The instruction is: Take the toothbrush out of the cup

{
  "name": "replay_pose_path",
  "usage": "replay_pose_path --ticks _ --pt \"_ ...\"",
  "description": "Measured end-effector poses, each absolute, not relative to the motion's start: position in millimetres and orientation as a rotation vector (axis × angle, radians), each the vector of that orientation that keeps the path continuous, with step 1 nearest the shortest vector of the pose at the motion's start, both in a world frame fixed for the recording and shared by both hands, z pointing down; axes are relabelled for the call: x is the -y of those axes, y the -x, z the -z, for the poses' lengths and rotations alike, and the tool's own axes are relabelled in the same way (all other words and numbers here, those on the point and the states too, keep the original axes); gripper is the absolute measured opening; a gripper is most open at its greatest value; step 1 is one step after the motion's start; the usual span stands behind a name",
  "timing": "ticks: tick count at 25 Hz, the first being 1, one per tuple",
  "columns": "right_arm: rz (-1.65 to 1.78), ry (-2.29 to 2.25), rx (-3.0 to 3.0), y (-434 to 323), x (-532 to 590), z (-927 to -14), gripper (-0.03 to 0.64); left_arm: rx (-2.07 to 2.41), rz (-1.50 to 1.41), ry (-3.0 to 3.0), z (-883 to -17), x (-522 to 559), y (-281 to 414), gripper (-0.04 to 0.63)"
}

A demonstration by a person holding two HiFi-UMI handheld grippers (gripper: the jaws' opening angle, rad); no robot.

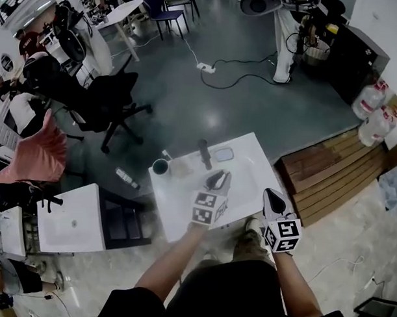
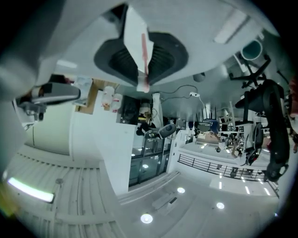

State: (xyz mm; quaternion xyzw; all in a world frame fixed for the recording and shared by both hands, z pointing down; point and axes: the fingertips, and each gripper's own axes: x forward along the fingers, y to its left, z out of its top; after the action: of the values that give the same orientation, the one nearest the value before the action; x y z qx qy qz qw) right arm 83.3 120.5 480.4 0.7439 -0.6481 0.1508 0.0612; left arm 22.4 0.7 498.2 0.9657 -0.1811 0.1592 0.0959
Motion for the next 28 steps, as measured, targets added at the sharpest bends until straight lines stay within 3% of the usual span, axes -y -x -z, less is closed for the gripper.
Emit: replay_pose_path --ticks 17,28 --pt "-0.611 -2.039 2.067 -269.1 -30.5 -550.7 0.002 0.609 -0.634 -2.598 -611.0 79.6 -231.8 0.067" --pt "-0.628 -1.854 2.143 -330.5 10.6 -574.2 0.002 0.698 -0.730 -2.389 -664.5 122.3 -279.5 0.066"
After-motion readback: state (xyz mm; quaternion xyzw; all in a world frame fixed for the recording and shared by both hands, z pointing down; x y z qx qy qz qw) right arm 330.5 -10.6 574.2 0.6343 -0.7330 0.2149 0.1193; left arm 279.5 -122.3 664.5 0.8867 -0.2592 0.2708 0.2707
